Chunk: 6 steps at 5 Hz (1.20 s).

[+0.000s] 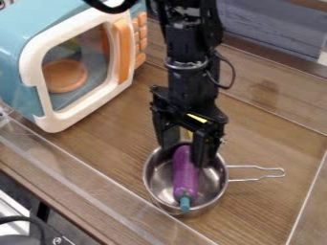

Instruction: Remove the eggplant from inside the silver pot and put it on the table

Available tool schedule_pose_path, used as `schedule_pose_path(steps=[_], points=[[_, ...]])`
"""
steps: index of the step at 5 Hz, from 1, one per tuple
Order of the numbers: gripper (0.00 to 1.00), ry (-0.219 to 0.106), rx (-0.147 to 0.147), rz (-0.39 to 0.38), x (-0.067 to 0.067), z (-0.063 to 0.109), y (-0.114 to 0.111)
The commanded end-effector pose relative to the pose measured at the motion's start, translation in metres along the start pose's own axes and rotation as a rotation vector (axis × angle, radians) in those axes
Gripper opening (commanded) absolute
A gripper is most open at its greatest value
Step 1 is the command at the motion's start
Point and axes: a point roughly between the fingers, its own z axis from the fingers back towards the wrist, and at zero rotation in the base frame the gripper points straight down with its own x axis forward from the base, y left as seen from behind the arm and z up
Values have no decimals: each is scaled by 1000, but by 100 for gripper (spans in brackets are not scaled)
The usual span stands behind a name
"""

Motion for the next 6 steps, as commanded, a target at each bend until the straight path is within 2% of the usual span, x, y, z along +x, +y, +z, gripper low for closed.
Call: schedule_pose_path(steps=[1, 2, 3, 4, 6], points=[[100, -47, -8, 30, 4, 12, 1], [100, -52, -12, 49, -3, 12, 8], [0, -66, -11, 64, -10, 12, 14], [100, -65, -12, 45, -10, 7, 11], [100, -66, -11, 14, -10, -3, 6]])
